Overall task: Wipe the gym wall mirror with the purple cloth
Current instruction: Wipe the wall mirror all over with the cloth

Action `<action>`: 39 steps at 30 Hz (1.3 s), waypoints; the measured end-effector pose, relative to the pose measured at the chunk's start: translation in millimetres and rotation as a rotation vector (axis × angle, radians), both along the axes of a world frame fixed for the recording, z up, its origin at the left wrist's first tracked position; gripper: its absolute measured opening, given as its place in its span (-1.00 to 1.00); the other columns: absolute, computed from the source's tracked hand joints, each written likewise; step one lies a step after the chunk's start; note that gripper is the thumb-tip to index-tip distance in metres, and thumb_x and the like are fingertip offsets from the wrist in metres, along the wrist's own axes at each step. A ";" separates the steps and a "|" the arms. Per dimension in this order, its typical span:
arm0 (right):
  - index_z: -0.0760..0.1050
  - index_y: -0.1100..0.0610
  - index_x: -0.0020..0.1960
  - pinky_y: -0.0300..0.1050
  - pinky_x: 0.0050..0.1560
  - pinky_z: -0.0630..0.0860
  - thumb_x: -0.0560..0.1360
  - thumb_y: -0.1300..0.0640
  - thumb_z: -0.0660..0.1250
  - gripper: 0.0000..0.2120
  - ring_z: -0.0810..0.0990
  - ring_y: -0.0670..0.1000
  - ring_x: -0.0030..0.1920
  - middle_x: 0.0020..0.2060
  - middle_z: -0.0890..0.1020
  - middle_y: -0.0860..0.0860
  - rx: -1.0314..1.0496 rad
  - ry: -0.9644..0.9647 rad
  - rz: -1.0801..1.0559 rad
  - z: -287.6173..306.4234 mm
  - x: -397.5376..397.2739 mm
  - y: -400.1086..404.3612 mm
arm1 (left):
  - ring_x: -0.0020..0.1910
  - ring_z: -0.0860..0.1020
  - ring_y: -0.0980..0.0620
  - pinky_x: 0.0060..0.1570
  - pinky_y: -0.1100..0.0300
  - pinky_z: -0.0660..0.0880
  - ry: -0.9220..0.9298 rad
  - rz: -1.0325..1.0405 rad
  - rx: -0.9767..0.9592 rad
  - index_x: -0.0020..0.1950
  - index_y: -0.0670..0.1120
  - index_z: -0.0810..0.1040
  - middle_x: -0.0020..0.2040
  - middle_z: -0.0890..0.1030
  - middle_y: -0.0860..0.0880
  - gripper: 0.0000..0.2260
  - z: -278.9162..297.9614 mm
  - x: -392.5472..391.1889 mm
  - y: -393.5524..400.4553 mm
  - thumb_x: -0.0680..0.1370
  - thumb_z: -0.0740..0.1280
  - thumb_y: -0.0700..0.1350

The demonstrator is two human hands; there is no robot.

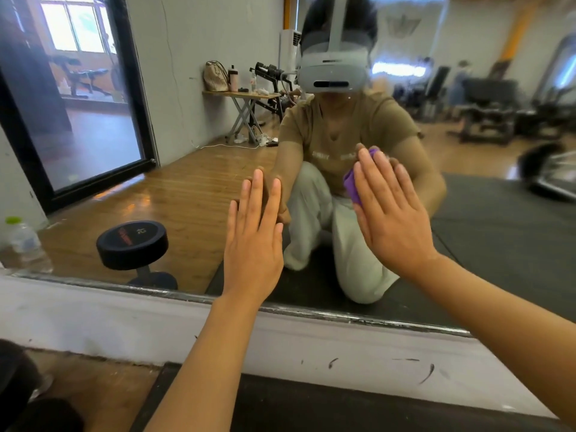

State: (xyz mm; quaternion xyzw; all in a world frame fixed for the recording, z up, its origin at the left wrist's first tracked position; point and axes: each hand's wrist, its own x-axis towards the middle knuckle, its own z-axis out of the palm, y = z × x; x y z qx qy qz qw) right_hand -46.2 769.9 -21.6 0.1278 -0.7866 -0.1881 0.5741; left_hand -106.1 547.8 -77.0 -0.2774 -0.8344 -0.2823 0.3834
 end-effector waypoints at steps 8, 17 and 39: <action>0.15 0.18 0.60 0.07 0.61 -0.22 0.40 0.14 0.49 -0.13 -0.10 0.11 0.63 0.59 0.14 0.08 0.428 -0.446 -0.044 -138.4 11.5 10.6 | 0.62 -0.21 0.01 0.57 -0.10 -0.06 -0.002 0.014 0.052 0.66 -0.01 -0.02 0.66 -0.12 -0.07 -0.40 -12.3 4.2 10.6 0.67 0.18 -0.11; -0.04 0.22 0.63 0.02 0.60 -0.28 0.57 0.19 0.13 -0.32 -0.16 0.09 0.63 0.64 -0.06 0.11 0.548 -0.410 -0.058 -120.7 15.3 27.8 | 0.64 -0.16 -0.04 0.57 -0.10 -0.04 -0.020 0.027 0.064 0.66 -0.01 -0.05 0.66 -0.14 -0.06 -0.41 -15.2 8.2 15.1 0.66 0.10 -0.01; -0.27 0.21 0.63 0.04 0.59 -0.28 0.45 0.15 0.28 -0.04 -0.20 0.09 0.62 0.63 -0.20 0.08 0.638 -0.578 -0.170 -146.6 51.1 69.7 | 0.64 -0.11 -0.09 0.60 0.01 -0.15 0.048 -0.044 0.121 0.65 -0.09 0.06 0.66 -0.16 -0.03 -0.37 -40.0 28.2 54.1 0.65 0.26 -0.04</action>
